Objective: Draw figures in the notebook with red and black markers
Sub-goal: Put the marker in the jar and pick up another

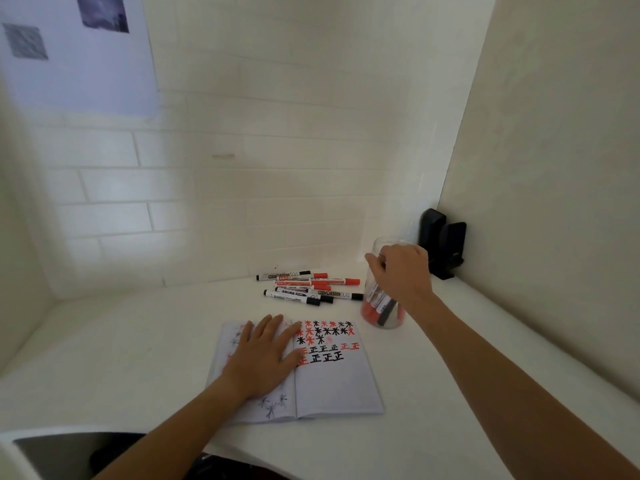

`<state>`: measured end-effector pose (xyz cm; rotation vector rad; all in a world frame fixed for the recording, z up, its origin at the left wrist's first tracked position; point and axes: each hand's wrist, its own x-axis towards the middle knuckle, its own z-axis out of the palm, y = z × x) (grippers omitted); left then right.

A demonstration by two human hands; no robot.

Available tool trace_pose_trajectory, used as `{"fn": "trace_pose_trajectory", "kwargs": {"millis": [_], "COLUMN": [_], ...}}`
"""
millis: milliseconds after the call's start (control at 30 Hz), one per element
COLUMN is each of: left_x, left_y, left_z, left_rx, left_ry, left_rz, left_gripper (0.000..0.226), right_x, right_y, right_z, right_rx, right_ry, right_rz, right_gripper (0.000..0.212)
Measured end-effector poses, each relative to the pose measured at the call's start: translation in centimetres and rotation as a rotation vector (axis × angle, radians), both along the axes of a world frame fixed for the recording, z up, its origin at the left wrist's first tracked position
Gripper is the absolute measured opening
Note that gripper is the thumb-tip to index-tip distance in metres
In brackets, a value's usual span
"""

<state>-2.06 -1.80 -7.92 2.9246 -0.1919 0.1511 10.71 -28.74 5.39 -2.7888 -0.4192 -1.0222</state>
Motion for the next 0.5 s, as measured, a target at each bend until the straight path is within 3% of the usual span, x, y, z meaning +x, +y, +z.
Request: {"fn": "trace_pose_trajectory", "kwargs": {"millis": [67, 167, 267, 367, 500], "left_x": [0.0, 0.0, 0.1, 0.1, 0.2], "left_y": [0.0, 0.0, 0.0, 0.0, -0.1], "left_z": [0.0, 0.0, -0.1, -0.3, -0.4], "left_rx": [0.005, 0.011, 0.005, 0.001, -0.014], "left_ry": [-0.002, 0.001, -0.003, -0.017, -0.022], "left_rz": [0.002, 0.007, 0.008, 0.009, 0.021], "left_gripper": [0.102, 0.096, 0.093, 0.096, 0.092], "right_x": [0.2, -0.1, -1.2, -1.7, -0.5], "right_y": [0.0, 0.6, 2.6, 5.7, 9.5], "right_z": [-0.5, -0.6, -1.3, -3.6, -6.9], "right_rx": [0.017, 0.132, 0.049, -0.087, -0.076], "right_ry": [-0.015, -0.2, -0.303, -0.136, 0.245], "right_rz": [0.001, 0.058, 0.265, 0.472, 0.434], "right_gripper": [0.041, 0.024, 0.01, 0.01, 0.02]}}
